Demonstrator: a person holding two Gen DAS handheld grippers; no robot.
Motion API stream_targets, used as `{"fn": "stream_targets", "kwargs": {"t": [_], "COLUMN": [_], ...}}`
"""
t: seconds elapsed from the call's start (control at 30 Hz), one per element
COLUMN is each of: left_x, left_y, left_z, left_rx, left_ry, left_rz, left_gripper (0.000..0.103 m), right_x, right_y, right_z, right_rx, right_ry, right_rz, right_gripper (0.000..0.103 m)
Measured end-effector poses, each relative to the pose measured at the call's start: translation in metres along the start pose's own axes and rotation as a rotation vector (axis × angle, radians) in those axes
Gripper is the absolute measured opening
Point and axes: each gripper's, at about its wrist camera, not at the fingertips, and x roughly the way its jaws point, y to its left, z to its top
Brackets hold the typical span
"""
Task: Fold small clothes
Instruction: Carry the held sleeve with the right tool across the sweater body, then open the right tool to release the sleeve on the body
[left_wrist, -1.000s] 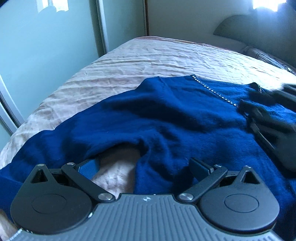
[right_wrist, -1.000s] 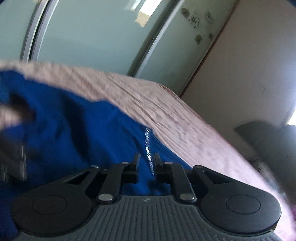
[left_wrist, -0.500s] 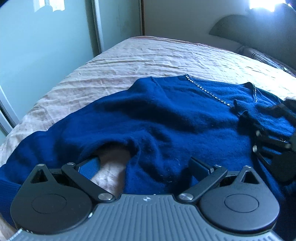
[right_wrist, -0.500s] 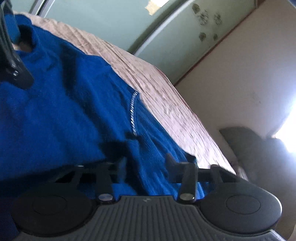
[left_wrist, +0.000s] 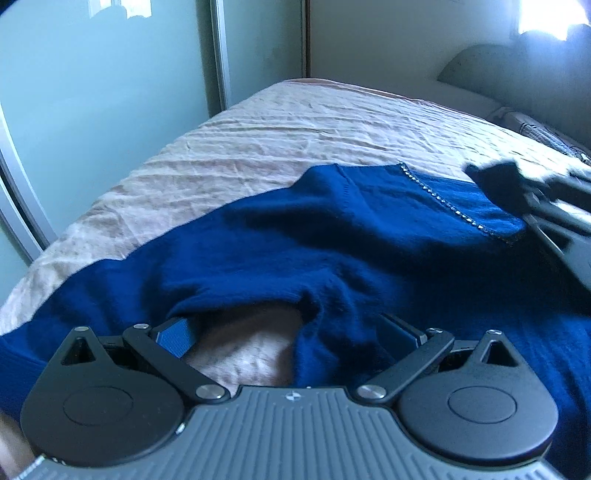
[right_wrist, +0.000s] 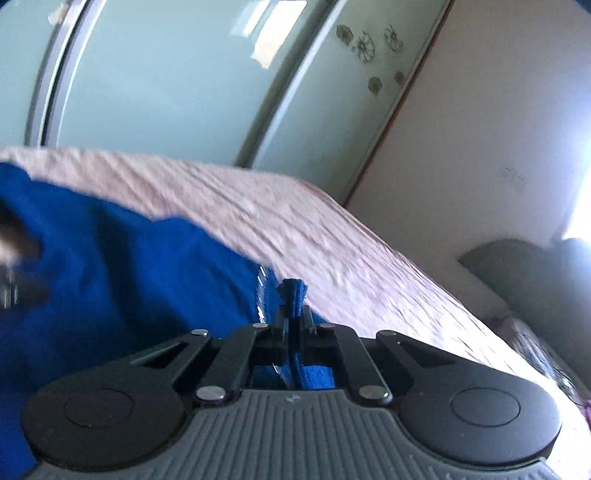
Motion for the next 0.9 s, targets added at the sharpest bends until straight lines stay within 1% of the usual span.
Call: {"fn": "stream_targets", "kwargs": {"t": [0.1, 0.2, 0.33, 0.6, 0.67, 0.83, 0.9], "left_x": [0.000, 0.000, 0.001, 0.001, 0.001, 0.002, 0.000], "left_y": [0.005, 0.012, 0.017, 0.022, 0.023, 0.025, 0.026], "left_z": [0.000, -0.001, -0.003, -0.008, -0.009, -0.013, -0.015], "left_rx": [-0.003, -0.019, -0.025, -0.031, -0.037, -0.039, -0.040], "left_ry": [-0.002, 0.004, 0.012, 0.016, 0.020, 0.028, 0.028], "left_rz": [0.021, 0.027, 0.042, 0.050, 0.051, 0.058, 0.061], "left_gripper": [0.102, 0.102, 0.102, 0.102, 0.102, 0.102, 0.102], "right_x": [0.012, 0.021, 0.029, 0.037, 0.041, 0.057, 0.060], "right_y": [0.012, 0.022, 0.031, 0.061, 0.067, 0.074, 0.073], "right_z": [0.017, 0.028, 0.035, 0.048, 0.049, 0.042, 0.040], "right_rx": [-0.005, -0.014, -0.009, -0.006, 0.001, 0.016, 0.044], "right_ry": [-0.023, -0.029, -0.040, -0.051, -0.034, 0.064, 0.099], "right_rz": [0.031, 0.054, 0.081, 0.136, 0.164, 0.202, 0.217], "right_gripper": [0.005, 0.005, 0.005, 0.005, 0.005, 0.008, 0.015]}}
